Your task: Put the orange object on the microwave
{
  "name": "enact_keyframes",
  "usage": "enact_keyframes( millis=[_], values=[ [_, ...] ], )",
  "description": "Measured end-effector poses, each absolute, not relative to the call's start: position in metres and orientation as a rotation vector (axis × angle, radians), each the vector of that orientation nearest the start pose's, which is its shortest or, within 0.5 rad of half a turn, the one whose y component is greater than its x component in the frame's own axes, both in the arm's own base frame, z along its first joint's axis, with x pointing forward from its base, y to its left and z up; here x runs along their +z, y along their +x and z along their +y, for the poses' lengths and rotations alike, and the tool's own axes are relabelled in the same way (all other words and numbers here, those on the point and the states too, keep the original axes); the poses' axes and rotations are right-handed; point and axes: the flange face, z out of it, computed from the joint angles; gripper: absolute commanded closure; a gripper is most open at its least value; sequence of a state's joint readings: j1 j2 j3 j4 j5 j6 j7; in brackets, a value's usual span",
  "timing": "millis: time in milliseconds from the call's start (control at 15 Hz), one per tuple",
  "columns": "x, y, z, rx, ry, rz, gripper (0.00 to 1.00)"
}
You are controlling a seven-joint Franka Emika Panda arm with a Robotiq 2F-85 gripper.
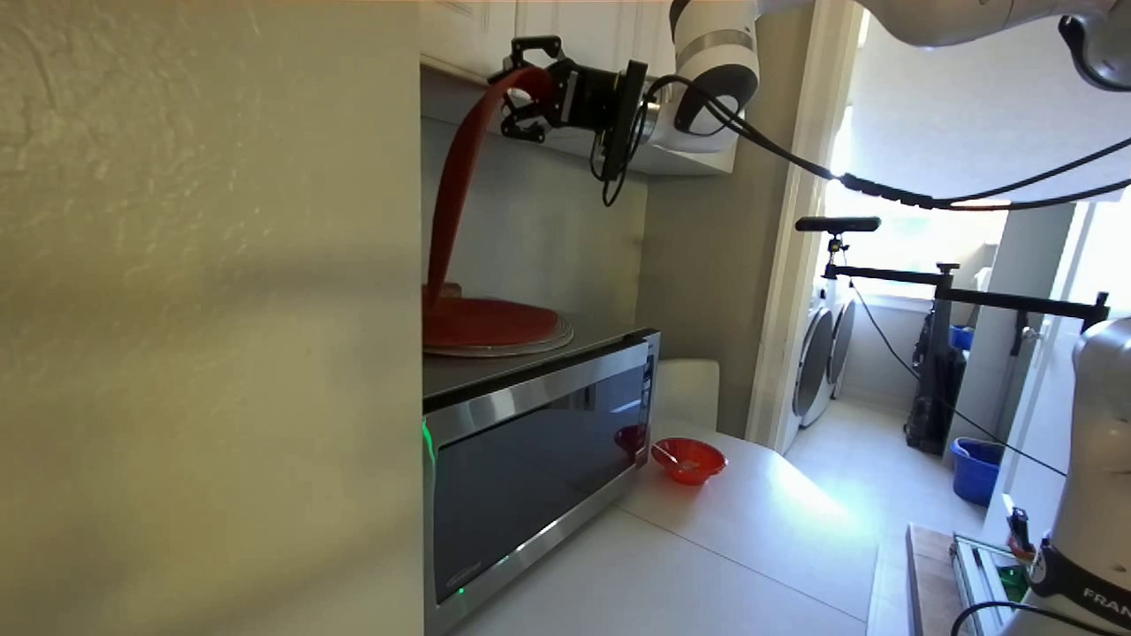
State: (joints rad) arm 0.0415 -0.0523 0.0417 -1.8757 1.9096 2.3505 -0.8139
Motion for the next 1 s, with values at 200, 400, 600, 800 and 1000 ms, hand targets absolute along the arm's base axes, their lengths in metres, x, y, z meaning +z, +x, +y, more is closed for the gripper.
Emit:
enact_keyframes(
  millis=[200,400,600,800,1000],
  values=[
    [0.603,0.591,0.063,-0.908,-1.571,0.284,1.00],
    [0.603,0.591,0.063,-0.907,-1.571,0.283,1.00],
    [0.600,0.592,0.065,-0.911,-1.568,0.284,1.00],
    [0.580,0.600,0.081,-0.952,-1.523,0.285,1.00],
    [0.551,0.610,0.108,-0.997,-1.462,0.295,1.00]
  ],
)
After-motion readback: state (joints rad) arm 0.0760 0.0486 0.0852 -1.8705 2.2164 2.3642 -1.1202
